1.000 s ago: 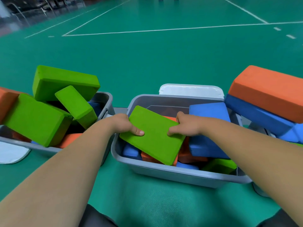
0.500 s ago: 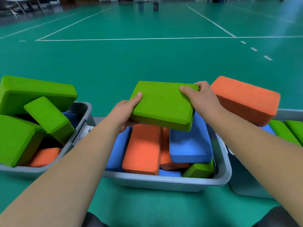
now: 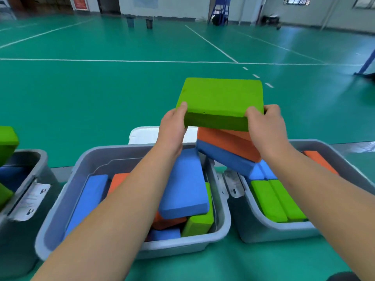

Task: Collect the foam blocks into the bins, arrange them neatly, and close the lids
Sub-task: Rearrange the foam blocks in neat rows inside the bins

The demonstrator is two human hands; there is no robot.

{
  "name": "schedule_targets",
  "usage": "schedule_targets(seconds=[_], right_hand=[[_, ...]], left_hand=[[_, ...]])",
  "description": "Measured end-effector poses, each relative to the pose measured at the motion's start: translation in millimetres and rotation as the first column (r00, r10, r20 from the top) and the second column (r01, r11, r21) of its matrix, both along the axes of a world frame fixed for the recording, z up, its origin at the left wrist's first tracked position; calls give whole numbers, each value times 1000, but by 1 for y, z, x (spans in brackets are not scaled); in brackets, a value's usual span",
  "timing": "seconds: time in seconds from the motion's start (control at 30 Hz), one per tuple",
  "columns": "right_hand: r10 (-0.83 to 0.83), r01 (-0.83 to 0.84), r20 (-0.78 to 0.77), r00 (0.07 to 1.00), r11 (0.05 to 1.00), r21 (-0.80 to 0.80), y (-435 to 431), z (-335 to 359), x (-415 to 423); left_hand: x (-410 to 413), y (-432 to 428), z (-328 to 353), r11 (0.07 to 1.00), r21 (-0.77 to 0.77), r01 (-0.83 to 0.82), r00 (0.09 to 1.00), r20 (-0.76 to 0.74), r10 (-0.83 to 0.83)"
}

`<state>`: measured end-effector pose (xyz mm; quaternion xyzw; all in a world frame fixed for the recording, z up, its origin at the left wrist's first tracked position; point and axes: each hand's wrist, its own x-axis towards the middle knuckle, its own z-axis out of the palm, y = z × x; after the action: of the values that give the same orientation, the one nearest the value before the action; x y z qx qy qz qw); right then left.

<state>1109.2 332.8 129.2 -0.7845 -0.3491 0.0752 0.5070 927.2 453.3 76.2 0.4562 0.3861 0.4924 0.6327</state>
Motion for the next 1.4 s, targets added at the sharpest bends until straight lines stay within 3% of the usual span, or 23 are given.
schedule_targets(seconds=[0.13, 0.43, 0.53, 0.63, 0.7, 1.0, 1.2, 1.3, 1.4], right_hand=[[-52, 48, -63, 997, 996, -73, -5, -3, 24], [-108, 70, -167, 980, 974, -216, 0, -14, 38], [-134, 120, -31, 991, 951, -285, -2, -8, 31], [-94, 153, 248, 964, 962, -228, -4, -2, 20], [-24, 97, 353, 935, 977, -191, 0, 0, 9], [219, -192, 381, 898, 975, -108, 37, -5, -83], [476, -407, 336, 812, 876, -258, 51, -25, -137], [625, -495, 270, 733, 761, -420, 55, -39, -158], [708, -505, 236, 666, 660, -556, 56, -55, -174]], left_hand=[[39, -5, 11, 989, 149, 5, 981, -193, 24], [61, -6, 8, 978, 138, 154, 883, -464, -74], [54, -6, 8, 983, 135, 126, 873, -486, -44], [45, -7, 10, 988, 131, 76, 841, -541, 7], [35, -11, 11, 989, 120, 84, 837, -547, -5], [-47, -34, 21, 991, -111, 73, 887, -447, -115], [-131, -35, 9, 997, 14, 77, 627, -778, -38], [-183, -30, -12, 998, -24, 59, 341, -939, -43], [-222, -31, -30, 991, -116, 60, 29, -993, -118]])
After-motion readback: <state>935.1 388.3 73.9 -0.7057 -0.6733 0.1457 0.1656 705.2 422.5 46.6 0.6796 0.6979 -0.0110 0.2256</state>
